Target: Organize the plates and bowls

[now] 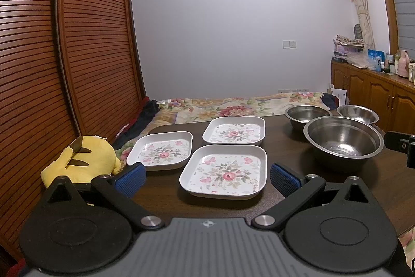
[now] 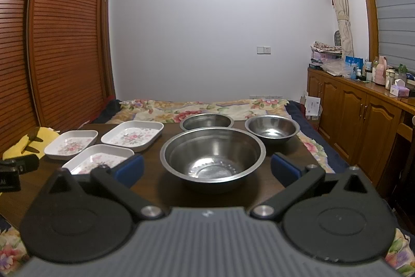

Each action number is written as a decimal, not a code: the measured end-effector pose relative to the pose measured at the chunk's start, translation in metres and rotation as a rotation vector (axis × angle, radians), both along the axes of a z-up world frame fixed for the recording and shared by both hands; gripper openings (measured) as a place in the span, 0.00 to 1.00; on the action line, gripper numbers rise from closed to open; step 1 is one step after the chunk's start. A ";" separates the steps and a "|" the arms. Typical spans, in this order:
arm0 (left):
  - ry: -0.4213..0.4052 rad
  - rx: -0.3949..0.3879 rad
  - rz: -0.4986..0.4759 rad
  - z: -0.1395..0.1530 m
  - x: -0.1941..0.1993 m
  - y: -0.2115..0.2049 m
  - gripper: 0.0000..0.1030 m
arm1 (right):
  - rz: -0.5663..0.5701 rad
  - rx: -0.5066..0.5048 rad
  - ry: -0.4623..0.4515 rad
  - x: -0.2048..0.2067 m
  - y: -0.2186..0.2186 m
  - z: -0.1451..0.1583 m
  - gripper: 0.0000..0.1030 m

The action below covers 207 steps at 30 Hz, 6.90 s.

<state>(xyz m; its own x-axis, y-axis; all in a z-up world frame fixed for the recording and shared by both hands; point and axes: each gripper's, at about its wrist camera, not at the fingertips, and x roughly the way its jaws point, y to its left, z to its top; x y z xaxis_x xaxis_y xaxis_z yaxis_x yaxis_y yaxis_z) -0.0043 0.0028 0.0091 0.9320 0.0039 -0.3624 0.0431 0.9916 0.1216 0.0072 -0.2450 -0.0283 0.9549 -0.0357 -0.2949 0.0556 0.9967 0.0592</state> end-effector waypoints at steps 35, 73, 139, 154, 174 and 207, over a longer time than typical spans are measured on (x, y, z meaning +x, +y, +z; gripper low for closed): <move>0.085 -0.014 -0.064 -0.012 0.028 0.007 1.00 | 0.085 0.039 0.029 0.015 0.012 -0.002 1.00; 0.251 -0.066 -0.171 -0.039 0.144 0.089 0.60 | 0.410 -0.037 0.241 0.125 0.118 -0.020 0.72; 0.331 -0.203 -0.299 -0.067 0.089 0.059 0.10 | 0.326 0.097 0.310 0.080 0.062 -0.047 0.16; 0.368 -0.200 -0.294 -0.079 0.087 0.058 0.10 | 0.319 0.052 0.328 0.078 0.071 -0.054 0.16; 0.363 -0.217 -0.270 -0.079 0.090 0.061 0.31 | 0.318 0.043 0.294 0.072 0.065 -0.059 0.31; 0.161 -0.131 -0.210 0.016 0.149 0.114 0.44 | 0.494 0.052 0.150 0.116 0.120 0.036 0.43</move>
<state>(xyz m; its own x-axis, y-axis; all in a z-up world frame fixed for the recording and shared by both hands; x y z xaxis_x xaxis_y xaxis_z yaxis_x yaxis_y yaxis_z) 0.1450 0.1167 0.0249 0.8380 -0.2397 -0.4902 0.2574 0.9658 -0.0321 0.1236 -0.1251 0.0082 0.8015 0.4268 -0.4190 -0.4090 0.9022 0.1366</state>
